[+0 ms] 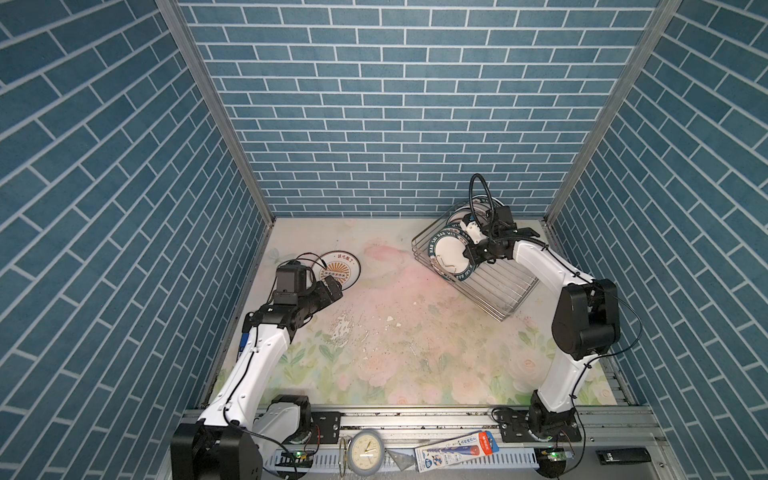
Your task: Unload the plates from the dish rack
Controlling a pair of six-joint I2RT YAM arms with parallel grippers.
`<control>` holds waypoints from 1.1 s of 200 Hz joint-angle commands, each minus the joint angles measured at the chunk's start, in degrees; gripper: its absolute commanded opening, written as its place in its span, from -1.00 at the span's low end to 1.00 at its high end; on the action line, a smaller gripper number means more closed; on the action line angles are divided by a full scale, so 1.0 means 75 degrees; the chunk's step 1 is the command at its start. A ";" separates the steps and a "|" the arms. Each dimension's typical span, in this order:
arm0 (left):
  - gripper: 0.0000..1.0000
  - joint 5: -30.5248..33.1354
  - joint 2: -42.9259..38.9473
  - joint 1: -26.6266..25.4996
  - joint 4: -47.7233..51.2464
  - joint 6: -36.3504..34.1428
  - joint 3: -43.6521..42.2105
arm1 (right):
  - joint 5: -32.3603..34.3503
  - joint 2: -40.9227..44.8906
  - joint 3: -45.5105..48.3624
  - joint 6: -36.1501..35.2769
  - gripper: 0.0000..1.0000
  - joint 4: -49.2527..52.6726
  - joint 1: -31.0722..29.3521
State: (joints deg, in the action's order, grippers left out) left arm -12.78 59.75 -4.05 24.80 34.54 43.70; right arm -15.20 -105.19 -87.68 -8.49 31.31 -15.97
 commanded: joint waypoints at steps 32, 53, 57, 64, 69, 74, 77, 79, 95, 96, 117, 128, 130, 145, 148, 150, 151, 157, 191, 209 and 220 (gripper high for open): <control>0.99 0.0250 -0.0132 -0.0038 0.0305 -0.0259 0.0169 | 0.0369 0.1173 0.0136 0.0025 -1.00 -0.0081 0.0019; 0.99 0.0319 -0.0123 -0.0034 0.0256 -0.0299 0.0102 | 0.0623 0.1577 0.0260 -0.0004 -1.00 -0.0224 0.0019; 0.99 0.0320 -0.0126 -0.0034 0.0250 -0.0294 0.0078 | 0.0660 0.1669 0.0273 -0.0016 -1.00 -0.0262 0.0019; 0.99 0.0214 -0.0108 -0.0034 0.0186 -0.0289 0.0027 | 0.0770 0.1799 0.0308 -0.0013 -1.00 -0.0344 0.0019; 0.99 0.0134 -0.0093 -0.0034 0.0149 -0.0315 0.0010 | 0.0807 0.1936 0.0317 -0.0006 -1.00 -0.0429 0.0019; 0.99 0.0069 -0.0053 -0.0034 0.0140 -0.0334 0.0004 | 0.0817 0.2058 0.0345 0.0015 -1.00 -0.0513 0.0019; 0.99 0.0018 -0.0042 -0.0034 0.0114 -0.0366 0.0001 | 0.0815 0.2123 0.0363 0.0043 -1.00 -0.0594 0.0008; 0.99 -0.0033 -0.0026 -0.0034 0.0092 -0.0388 -0.0008 | 0.0819 0.2178 0.0380 0.0072 -1.00 -0.0640 0.0002; 0.99 -0.0113 0.0061 -0.0034 -0.0017 -0.0474 -0.0024 | 0.0695 0.2528 0.0430 0.0354 -1.00 -0.0931 -0.0003; 0.99 -0.0101 0.0061 -0.0034 -0.0021 -0.0478 -0.0025 | 0.0674 0.2570 0.0432 0.0404 -1.00 -0.0935 -0.0013; 0.99 0.0010 -0.0031 -0.0034 -0.0181 -0.0601 -0.0114 | 0.0176 0.2975 0.0496 0.1215 -1.00 -0.1107 -0.0092; 0.99 -0.0236 -0.0057 -0.0034 -0.0311 -0.0710 -0.0152 | -0.0062 0.3138 0.0612 0.1875 -1.00 -0.1199 -0.0109; 0.99 -0.0293 -0.0068 -0.0034 -0.0340 -0.0723 -0.0163 | -0.0096 0.3150 0.0620 0.1937 -1.00 -0.1216 -0.0109; 0.99 -0.0620 -0.0082 -0.0038 -0.0605 -0.0652 -0.0201 | -0.0811 0.3174 0.0752 0.2759 -1.00 -0.1353 -0.0160; 0.99 -0.0698 -0.0081 -0.0034 -0.0670 -0.0637 -0.0217 | -0.0890 0.3173 0.0773 0.2871 -1.00 -0.1389 -0.0192; 0.99 -0.0734 -0.0077 -0.0034 -0.0711 -0.0628 -0.0223 | -0.0938 0.3176 0.0802 0.2932 -1.00 -0.1413 -0.0224; 0.99 -0.0757 -0.0066 -0.0034 -0.0731 -0.0625 -0.0224 | -0.0955 0.3175 0.0815 0.2958 -1.00 -0.1423 -0.0243; 0.99 -0.0863 -0.0033 -0.0034 -0.0790 -0.0562 -0.0205 | -0.1057 0.3188 0.0913 0.3111 -1.00 -0.1525 -0.0339; 0.99 -0.2012 0.0192 -0.0066 -0.1691 -0.0217 -0.0236 | -0.1379 0.3068 0.1433 0.4621 -1.00 -0.2192 -0.0714; 0.99 -0.2655 0.0196 -0.0146 -0.2406 0.0036 -0.0351 | -0.1815 0.2875 0.1753 0.5682 -1.00 -0.2837 -0.0815; 0.99 -0.2847 0.0241 -0.0250 -0.2707 0.0169 -0.0376 | -0.1877 0.2720 0.1904 0.6169 -1.00 -0.3102 -0.0930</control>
State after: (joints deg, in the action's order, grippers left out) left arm -26.61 61.06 -4.49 12.99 33.17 42.06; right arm -24.67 -83.20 -76.01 23.77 16.99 -21.96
